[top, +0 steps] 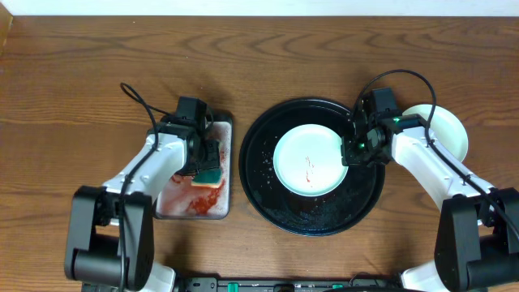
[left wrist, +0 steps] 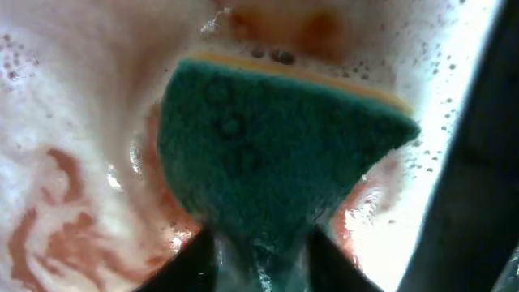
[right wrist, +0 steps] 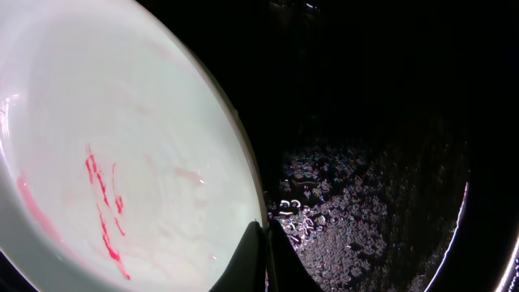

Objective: Clean dirty plates on tray and stack at the side
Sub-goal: 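Hold the green plate with the right gripper while left gripper wets the sponge, then lift the sponge out of the basin with the left gripper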

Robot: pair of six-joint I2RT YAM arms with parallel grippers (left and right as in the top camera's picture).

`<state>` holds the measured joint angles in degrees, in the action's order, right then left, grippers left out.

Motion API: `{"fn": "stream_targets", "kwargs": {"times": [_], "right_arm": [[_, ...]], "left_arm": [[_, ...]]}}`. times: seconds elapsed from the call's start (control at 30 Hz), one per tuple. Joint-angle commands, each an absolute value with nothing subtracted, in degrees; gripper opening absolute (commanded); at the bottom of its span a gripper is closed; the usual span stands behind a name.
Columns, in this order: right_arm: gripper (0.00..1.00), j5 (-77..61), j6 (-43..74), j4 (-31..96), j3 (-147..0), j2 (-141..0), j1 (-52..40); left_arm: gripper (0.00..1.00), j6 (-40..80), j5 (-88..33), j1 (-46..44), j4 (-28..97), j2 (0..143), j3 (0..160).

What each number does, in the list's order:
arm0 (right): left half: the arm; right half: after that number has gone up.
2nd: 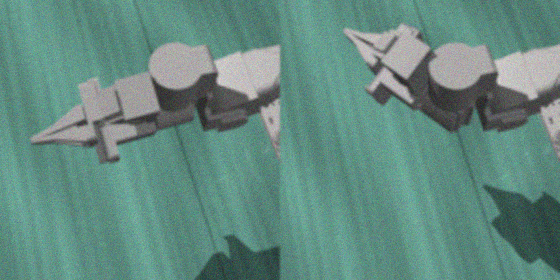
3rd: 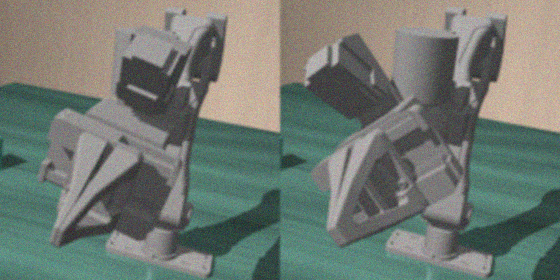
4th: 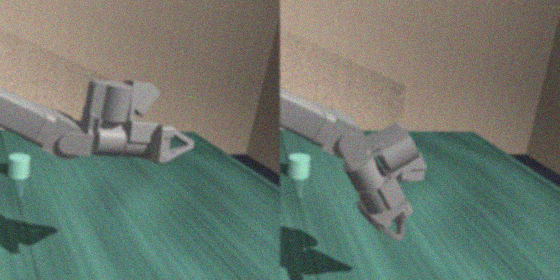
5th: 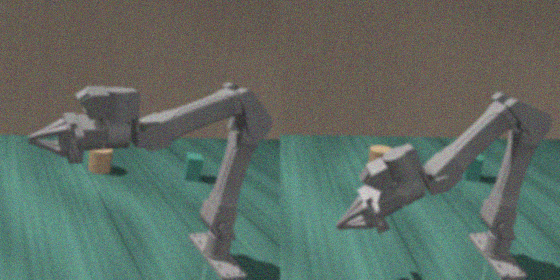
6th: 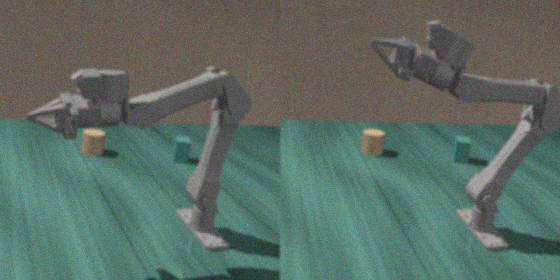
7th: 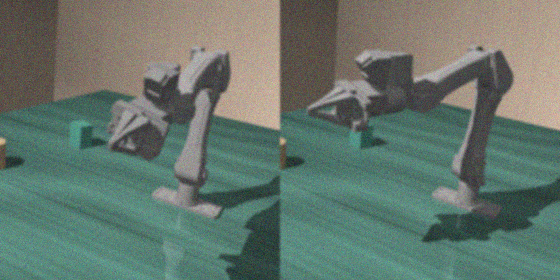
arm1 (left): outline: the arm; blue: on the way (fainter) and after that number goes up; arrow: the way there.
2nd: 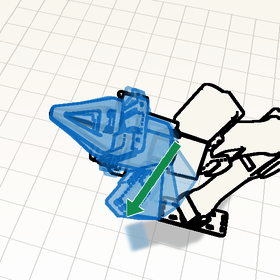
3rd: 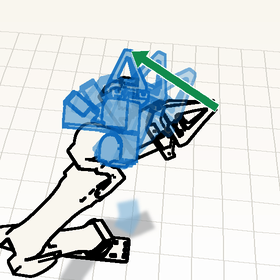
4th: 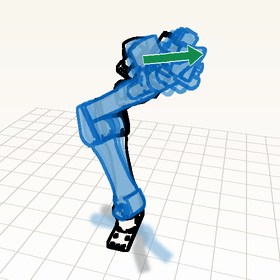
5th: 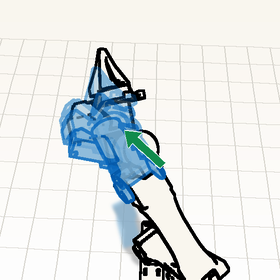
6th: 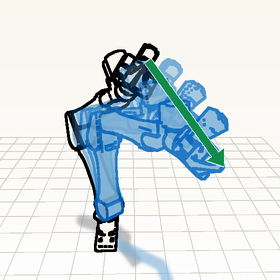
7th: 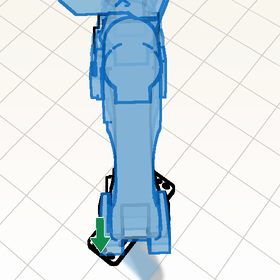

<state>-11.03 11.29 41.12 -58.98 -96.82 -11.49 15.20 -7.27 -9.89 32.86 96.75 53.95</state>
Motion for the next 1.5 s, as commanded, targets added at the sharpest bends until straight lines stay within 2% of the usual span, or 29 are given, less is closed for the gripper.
{"fn": "stream_targets", "kwargs": {"times": [0.0, 0.03, 0.3, 0.47, 0.8, 1.03, 1.2, 1.47], "right_arm": [[0.01, -10.96, 10.66, 41.12, -58.76, -97.03, -11.88], [0.01, -10.96, 10.66, 41.12, -58.76, -97.03, -11.88], [0.01, -10.94, 10.63, 41.1, -58.76, -97.03, -11.88], [0.01, -10.92, 10.63, 40.84, -58.76, -97.03, -11.88], [0.01, -10.94, 10.63, 40.49, -58.76, -97.03, -11.88], [0.01, -10.94, 10.63, 40.38, -58.76, -97.03, -11.88], [0.01, -10.92, 10.63, 40.38, -58.76, -97.03, -11.88], [0.01, -10.94, 10.63, 40.36, -58.76, -97.03, -11.88]], "left_arm": [[0.13, 15.27, -8.01, -10.04, 33.23, 98.3, 53.21], [0.08, 15.25, -8.16, -10.04, 33.23, 98.08, 53.23], [0.07, 15.25, -9.63, -8.32, 34.74, 89.19, 54.41], [0.07, 8.91, -25.02, -0.84, 32.91, 82.28, 54.39], [0.07, -8.67, -55.99, 13.58, 34.33, 81.87, 53.58], [0.07, -12.95, -71.29, 19.75, 36.21, 81.87, 53.58], [0.07, -14.87, -77.21, 22.35, 36.21, 81.87, 53.58], [0.07, -15.0, -77.6, 22.98, 36.21, 81.87, 53.58]]}}
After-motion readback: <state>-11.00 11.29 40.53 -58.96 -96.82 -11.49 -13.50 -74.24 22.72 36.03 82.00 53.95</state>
